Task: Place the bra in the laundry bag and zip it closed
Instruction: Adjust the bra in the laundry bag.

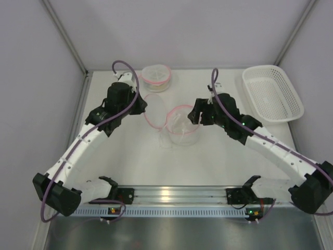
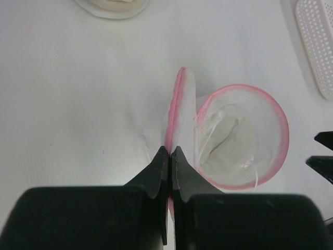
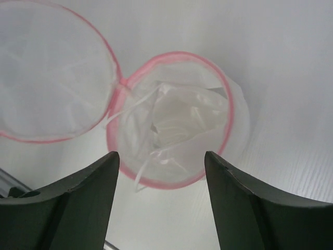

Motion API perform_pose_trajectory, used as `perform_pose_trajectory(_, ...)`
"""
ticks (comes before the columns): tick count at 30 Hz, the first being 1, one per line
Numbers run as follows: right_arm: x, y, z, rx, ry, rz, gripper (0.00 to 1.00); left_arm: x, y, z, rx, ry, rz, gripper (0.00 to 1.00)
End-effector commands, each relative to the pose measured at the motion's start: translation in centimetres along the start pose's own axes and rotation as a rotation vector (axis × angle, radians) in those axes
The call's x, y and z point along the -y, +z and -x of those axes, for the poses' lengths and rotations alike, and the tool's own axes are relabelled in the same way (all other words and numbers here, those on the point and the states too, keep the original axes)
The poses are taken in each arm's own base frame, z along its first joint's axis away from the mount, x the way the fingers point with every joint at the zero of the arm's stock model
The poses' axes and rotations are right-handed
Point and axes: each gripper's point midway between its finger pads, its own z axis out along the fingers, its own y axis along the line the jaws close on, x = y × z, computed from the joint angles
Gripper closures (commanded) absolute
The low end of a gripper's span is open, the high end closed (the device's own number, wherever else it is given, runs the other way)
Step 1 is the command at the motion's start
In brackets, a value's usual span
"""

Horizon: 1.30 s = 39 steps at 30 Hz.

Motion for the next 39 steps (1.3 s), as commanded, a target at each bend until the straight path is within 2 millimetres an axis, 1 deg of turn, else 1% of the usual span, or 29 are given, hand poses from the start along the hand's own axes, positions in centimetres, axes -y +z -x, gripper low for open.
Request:
perform_pose_trajectory(1,-3.2,-4.0,1.5,0.058,-0.012,0.140,0.32,1.0,0.5,2.6,0.099,-0.025,-0.026,1.00)
perform_pose_trajectory(2,-3.9,-4.2,0.3,0.039,-0.007,0.160,0.32,0.9,0.6,2.8,0.109,-0.019,-0.020,1.00)
perform_pose_trajectory(4,-4.9,-4.4,-0.9,0.029,0.000,0.188,0.32,0.6,0.6,3.0,0.124,-0.010,-0.009,1.00)
perform_pose_trajectory(5,-5.7,-4.2,-3.1,-0.014,-0.003,0.207,0.32,0.4,0.6,3.2,0.130,-0.006,0.001,1.00)
perform_pose_trajectory(6,-6.0,-3.9,-4.1,-0.021,-0.001,0.200,0.32,0.5,0.5,3.2,0.135,0.002,0.000,1.00)
perform_pose_trajectory(7,-6.1,-3.1,-5.8,-0.047,-0.002,0.189,0.32,0.4,0.5,3.3,0.138,0.006,0.000,1.00)
perform_pose_trajectory(8,-7.6,-3.3,-7.8,-0.080,-0.001,0.213,0.32,0.4,0.3,3.4,0.144,0.014,0.000,1.00)
perform_pose_trajectory(9,-7.5,-2.8,-8.3,-0.064,0.003,0.176,0.32,0.2,0.4,3.2,0.144,0.020,0.007,1.00)
perform_pose_trajectory(10,-7.6,-2.0,-9.8,-0.076,-0.001,0.153,0.32,0.0,0.3,3.2,0.148,0.025,0.012,1.00)
perform_pose_trajectory(11,-8.9,-2.2,-11.2,-0.088,0.012,0.167,0.32,-0.5,0.2,3.2,0.154,0.030,0.035,1.00)
perform_pose_trajectory(12,-8.8,-1.7,-11.3,-0.061,0.025,0.131,0.31,-0.8,0.1,3.0,0.158,0.041,0.044,1.00)
perform_pose_trajectory(13,-9.1,-0.8,-12.5,-0.068,0.021,0.110,0.31,-1.0,-0.1,2.9,0.162,0.043,0.049,1.00)
perform_pose_trajectory(14,-10.9,-0.7,-12.7,-0.039,0.029,0.147,0.31,-1.3,-0.3,2.6,0.163,0.049,0.058,1.00)
perform_pose_trajectory(15,-11.4,-0.1,-12.7,-0.014,0.017,0.138,0.32,-1.4,-0.4,2.7,0.177,0.048,0.056,1.00)
perform_pose_trajectory(16,-12.3,1.1,-13.4,-0.008,-0.017,0.137,0.34,-1.4,-0.5,2.6,0.181,0.050,0.053,1.00)
perform_pose_trajectory(17,-13.9,1.4,-13.2,0.028,-0.063,0.173,0.36,-1.6,-0.6,2.3,0.184,0.052,0.050,1.00)
perform_pose_trajectory(18,-14.8,1.9,-13.3,0.045,-0.094,0.188,0.39,-1.5,-0.7,2.3,0.189,0.052,0.045,1.00)
perform_pose_trajectory(19,-15.2,3.0,-14.1,0.044,-0.171,0.188,0.40,-1.4,-0.9,2.3,0.191,0.054,0.039,1.00)
perform_pose_trajectory(20,-16.1,3.5,-13.6,0.080,-0.173,0.216,0.41,-1.3,-1.2,2.5,0.197,0.055,0.034,1.00)
perform_pose_trajectory(22,-16.6,4.4,-14.1,0.102,-0.259,0.249,0.43,-0.9,-1.5,2.6,0.202,0.055,0.015,1.00)
perform_pose_trajectory(24,-17.7,4.7,-13.5,0.149,-0.259,0.294,0.42,-0.6,-2.0,2.8,0.210,0.053,-0.006,1.00)
perform_pose_trajectory(26,-17.7,6.0,-13.4,0.144,-0.286,0.273,0.43,-0.6,-2.3,3.1,0.223,0.050,-0.007,1.00)
perform_pose_trajectory(27,-16.7,6.6,-13.8,0.123,-0.310,0.217,0.45,-0.6,-2.5,3.1,0.226,0.051,-0.004,1.00)
perform_pose_trajectory(28,-16.7,7.5,-13.3,0.128,-0.315,0.186,0.45,-0.7,-2.6,3.3,0.234,0.052,0.000,1.00)
perform_pose_trajectory(30,-16.1,8.3,-13.5,0.124,-0.323,0.148,0.46,-0.7,-2.8,3.5,0.241,0.057,0.002,1.00)
perform_pose_trajectory(31,-15.4,9.1,-13.7,0.111,-0.309,0.122,0.48,-0.7,-2.9,3.6,0.243,0.057,-0.001,1.00)
perform_pose_trajectory(33,-14.3,9.8,-14.1,0.088,-0.288,0.091,0.50,-0.7,-3.0,3.6,0.248,0.055,0.002,1.00)
perform_pose_trajectory(34,-13.3,10.4,-14.3,0.075,-0.268,0.065,0.50,-0.8,-3.1,3.6,0.247,0.056,0.004,1.00)
perform_pose_trajectory(39,-11.1,11.9,-15.6,0.033,-0.301,-0.017,0.48,-1.0,-2.6,3.2,0.231,0.058,0.009,1.00)
